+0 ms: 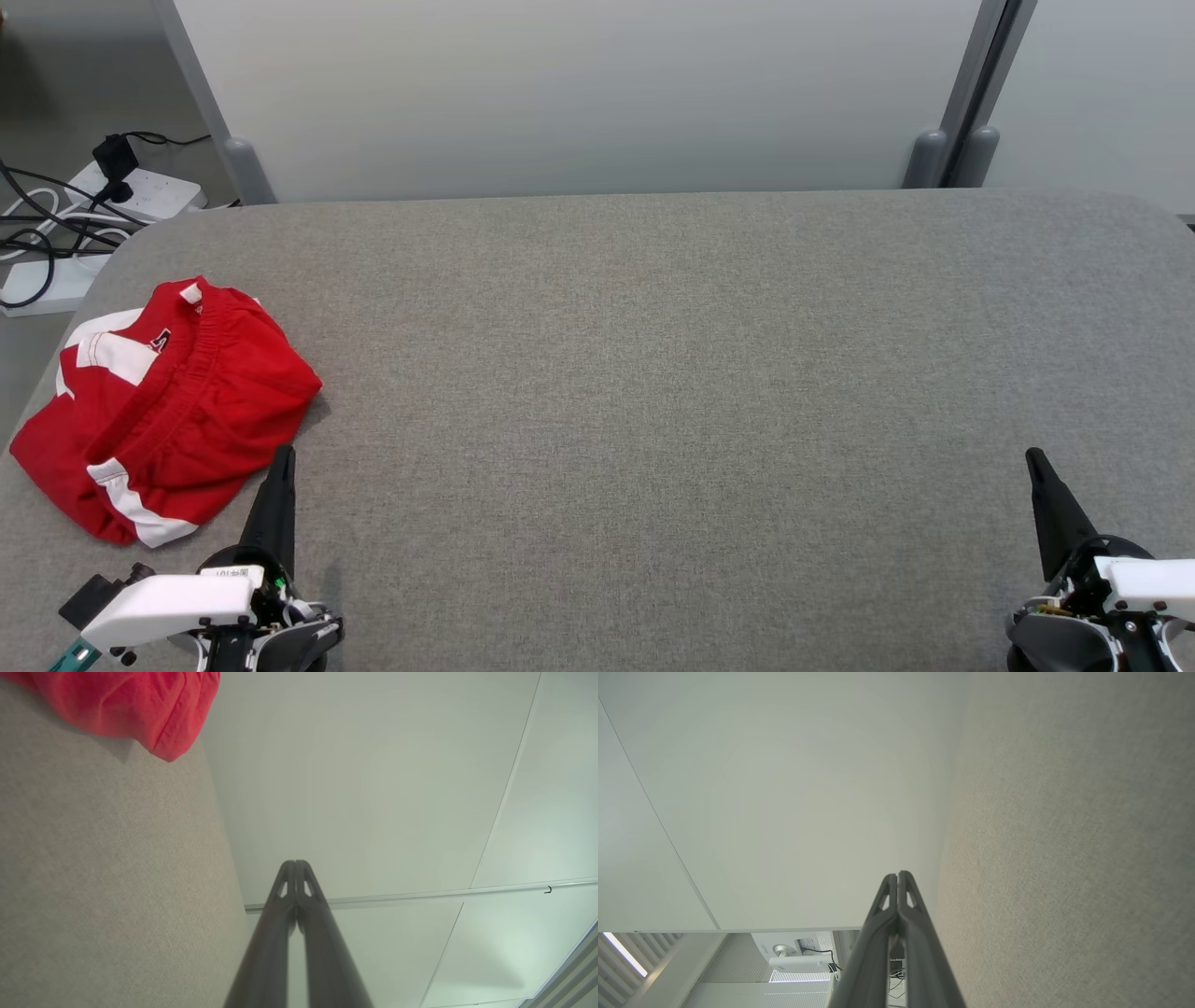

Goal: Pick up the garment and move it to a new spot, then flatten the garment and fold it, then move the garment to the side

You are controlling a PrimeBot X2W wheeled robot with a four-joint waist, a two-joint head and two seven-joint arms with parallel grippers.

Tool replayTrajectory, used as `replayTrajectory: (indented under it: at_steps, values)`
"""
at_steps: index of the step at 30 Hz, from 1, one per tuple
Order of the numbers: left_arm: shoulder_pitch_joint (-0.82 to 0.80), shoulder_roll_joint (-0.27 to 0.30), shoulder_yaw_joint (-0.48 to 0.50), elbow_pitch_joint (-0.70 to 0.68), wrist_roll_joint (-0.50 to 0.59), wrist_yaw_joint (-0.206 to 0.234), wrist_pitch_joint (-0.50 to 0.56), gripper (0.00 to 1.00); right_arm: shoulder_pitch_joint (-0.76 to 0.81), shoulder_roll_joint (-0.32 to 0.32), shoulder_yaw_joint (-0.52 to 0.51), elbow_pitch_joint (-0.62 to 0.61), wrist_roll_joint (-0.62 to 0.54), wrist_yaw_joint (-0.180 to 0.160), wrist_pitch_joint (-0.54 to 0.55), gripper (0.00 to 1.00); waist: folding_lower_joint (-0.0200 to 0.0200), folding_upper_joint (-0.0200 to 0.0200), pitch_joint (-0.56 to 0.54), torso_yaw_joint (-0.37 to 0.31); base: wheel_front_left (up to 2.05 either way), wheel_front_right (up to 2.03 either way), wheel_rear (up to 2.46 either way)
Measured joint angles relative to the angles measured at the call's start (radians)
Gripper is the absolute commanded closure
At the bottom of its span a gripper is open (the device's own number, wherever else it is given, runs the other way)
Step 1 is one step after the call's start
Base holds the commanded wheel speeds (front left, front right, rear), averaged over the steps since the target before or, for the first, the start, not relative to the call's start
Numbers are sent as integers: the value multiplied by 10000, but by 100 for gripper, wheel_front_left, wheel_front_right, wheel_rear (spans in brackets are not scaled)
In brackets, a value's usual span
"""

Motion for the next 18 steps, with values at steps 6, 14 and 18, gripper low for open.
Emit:
replayTrajectory:
  at_steps: [6,14,18]
  values:
    - [0,0,0,0,0,0,0,100,0,0,0,0,0,0,0,100,0,0,0,0,0,0,0]
    - [0,0,0,0,0,0,0,100,0,0,0,0,0,0,0,100,0,0,0,0,0,0,0]
    - [0,0,0,0,0,0,0,100,0,0,0,0,0,0,0,100,0,0,0,0,0,0,0]
